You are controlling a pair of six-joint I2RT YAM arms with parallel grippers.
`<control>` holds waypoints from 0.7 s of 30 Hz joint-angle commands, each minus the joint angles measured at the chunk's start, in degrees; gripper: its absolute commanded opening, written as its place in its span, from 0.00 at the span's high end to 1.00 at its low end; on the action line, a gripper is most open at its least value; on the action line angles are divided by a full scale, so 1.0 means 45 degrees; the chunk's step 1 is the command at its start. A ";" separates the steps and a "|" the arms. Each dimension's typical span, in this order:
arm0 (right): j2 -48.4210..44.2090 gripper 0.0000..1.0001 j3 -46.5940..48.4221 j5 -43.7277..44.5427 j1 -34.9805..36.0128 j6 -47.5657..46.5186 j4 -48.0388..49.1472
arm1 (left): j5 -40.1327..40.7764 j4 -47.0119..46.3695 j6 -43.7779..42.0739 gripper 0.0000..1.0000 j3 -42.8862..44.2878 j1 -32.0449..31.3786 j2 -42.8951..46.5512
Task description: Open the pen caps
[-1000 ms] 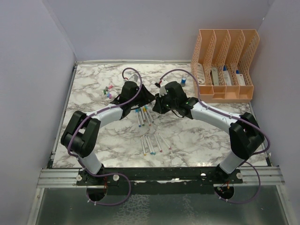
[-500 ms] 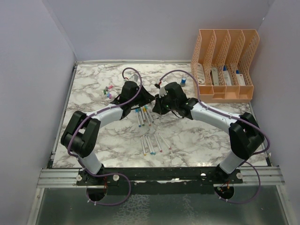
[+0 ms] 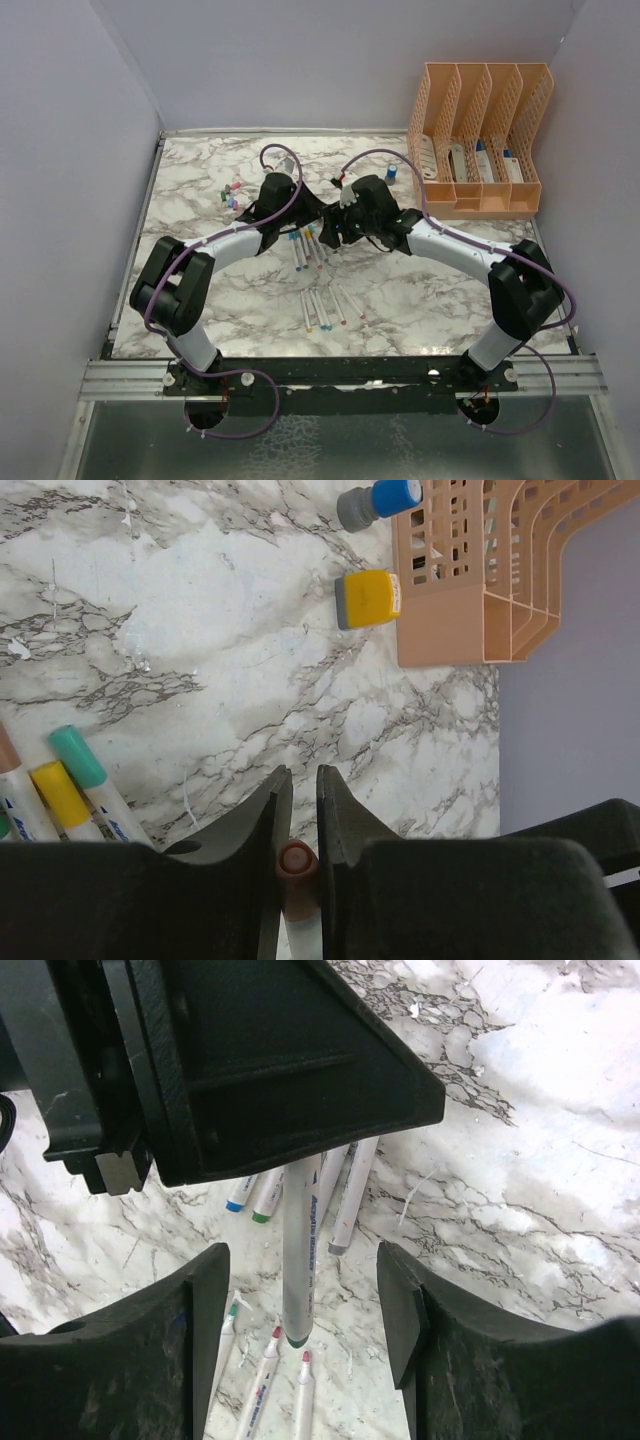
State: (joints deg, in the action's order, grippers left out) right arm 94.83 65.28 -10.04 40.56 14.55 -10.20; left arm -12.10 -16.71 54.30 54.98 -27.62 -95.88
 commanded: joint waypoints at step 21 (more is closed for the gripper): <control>0.0131 0.60 0.0050 -0.0062 0.0089 0.0559 0.1056 | -0.0456 -0.1684 0.1172 1.00 -0.0195 -0.0839 0.0674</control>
State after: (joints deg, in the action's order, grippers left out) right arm 95.00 65.28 -10.22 40.56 16.40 -8.01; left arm -12.64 -20.97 58.08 54.87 -30.55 -95.46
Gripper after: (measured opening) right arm 0.452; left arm 0.175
